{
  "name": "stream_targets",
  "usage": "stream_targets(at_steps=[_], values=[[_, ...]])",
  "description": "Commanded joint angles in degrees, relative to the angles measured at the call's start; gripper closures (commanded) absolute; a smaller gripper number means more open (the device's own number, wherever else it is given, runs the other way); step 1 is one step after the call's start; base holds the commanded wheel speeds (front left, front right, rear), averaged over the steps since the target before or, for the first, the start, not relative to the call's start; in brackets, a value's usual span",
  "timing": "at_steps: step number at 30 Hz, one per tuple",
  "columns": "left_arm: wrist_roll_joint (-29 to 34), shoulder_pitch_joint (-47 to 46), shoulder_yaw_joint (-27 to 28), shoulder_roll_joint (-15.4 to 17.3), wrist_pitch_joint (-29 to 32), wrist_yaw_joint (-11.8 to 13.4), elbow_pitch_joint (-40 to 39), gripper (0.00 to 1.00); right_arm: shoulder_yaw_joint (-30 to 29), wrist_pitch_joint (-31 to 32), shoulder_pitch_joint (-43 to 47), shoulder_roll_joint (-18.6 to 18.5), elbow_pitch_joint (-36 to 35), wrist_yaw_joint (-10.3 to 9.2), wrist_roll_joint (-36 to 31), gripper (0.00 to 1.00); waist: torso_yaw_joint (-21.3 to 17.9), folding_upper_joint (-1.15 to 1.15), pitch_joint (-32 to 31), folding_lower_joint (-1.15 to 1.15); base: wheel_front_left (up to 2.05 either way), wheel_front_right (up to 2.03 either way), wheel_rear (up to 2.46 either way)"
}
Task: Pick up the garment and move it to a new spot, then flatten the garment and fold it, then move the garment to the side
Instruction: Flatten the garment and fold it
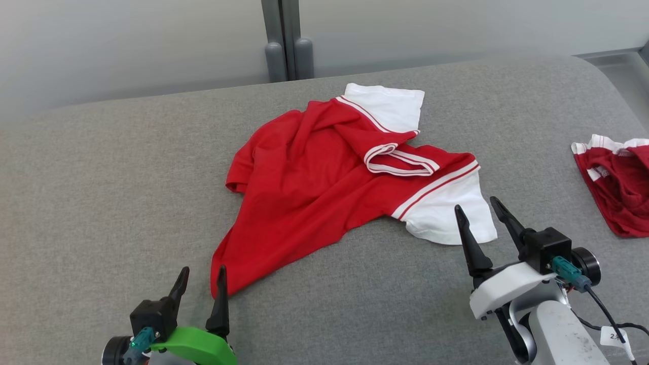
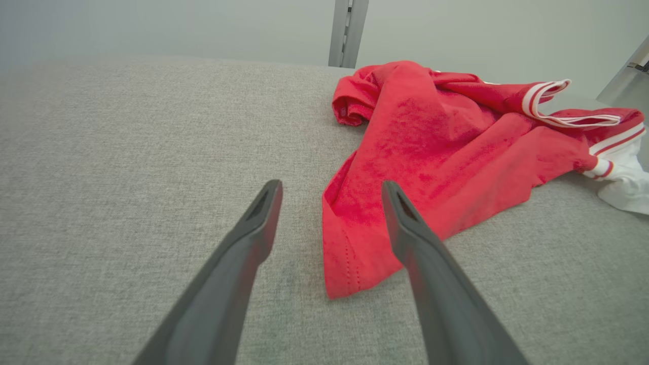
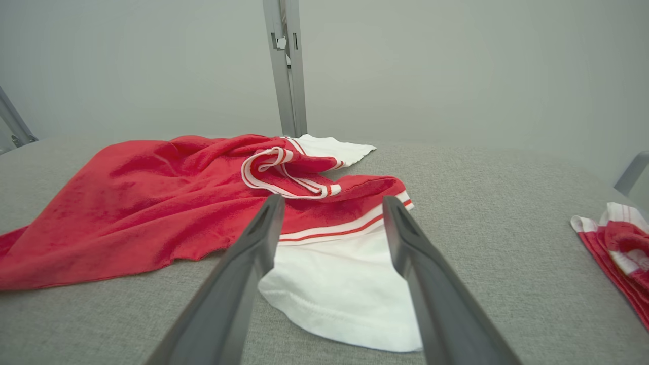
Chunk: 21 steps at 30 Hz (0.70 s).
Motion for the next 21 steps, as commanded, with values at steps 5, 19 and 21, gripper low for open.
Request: stream_targets(at_steps=[5,19,21], values=[[-0.82,-2.09,-0.32,0.46,0.01,-0.19,2.14,0.0,0.26,-0.25,-0.07,-0.18,-0.9,-0.07,0.52,0.0,-2.64,0.0,2.38,0.0,0.0,0.0,0.0],[-3.44,-6.48,-0.14,2.3,0.0,-0.19,9.41,1.0,-0.37,-0.25,-0.47,-0.18,-1.54,-0.07,-0.39,0.0,-5.65,0.0,5.08,0.0,0.0,0.0,0.0],[-3.71,-6.67,-0.33,2.41,0.01,-0.19,9.14,1.0,-0.34,-0.25,-0.39,-0.18,-1.63,-0.07,-0.4,0.0,-5.52,0.0,5.06,0.0,0.0,0.0,0.0]])
